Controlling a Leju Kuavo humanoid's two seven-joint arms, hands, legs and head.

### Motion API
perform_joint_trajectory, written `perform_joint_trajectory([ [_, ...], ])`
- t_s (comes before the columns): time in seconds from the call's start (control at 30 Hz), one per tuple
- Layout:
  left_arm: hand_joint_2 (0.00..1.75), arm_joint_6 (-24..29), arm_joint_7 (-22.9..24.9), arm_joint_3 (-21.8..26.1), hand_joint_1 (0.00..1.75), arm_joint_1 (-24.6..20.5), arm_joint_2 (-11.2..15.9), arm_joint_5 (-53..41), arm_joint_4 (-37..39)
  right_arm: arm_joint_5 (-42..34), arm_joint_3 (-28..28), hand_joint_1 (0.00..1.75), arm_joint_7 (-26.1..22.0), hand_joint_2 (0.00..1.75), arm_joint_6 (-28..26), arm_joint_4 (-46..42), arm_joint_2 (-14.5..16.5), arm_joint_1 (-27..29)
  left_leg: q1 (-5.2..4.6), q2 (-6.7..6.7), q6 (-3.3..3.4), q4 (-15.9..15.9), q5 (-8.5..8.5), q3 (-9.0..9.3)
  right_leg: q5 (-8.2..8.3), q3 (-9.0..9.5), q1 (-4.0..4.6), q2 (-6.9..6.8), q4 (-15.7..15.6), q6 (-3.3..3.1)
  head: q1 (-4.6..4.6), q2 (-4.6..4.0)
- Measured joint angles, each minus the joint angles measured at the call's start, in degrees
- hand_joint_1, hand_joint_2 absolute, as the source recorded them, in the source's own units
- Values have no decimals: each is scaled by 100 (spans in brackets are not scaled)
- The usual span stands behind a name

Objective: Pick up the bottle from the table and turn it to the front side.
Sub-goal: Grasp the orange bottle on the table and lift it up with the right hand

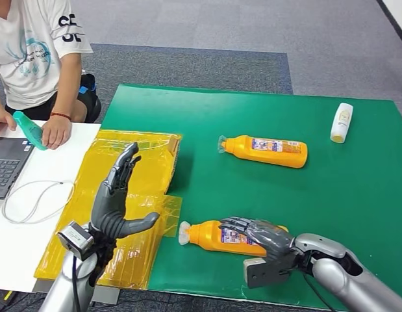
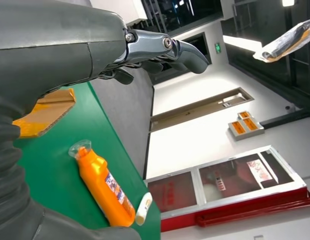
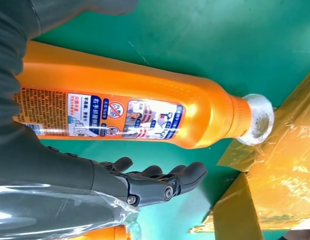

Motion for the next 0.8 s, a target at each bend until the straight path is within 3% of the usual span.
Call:
perform_joint_trajectory([
  [0.8, 175, 45, 0, 169, 0, 158, 89, -18, -98, 216, -204, 0, 375, 175, -30, 420, -92, 41, 0, 0, 0, 0, -1, 1, -2, -2, 0, 1, 0, 3, -1, -1],
])
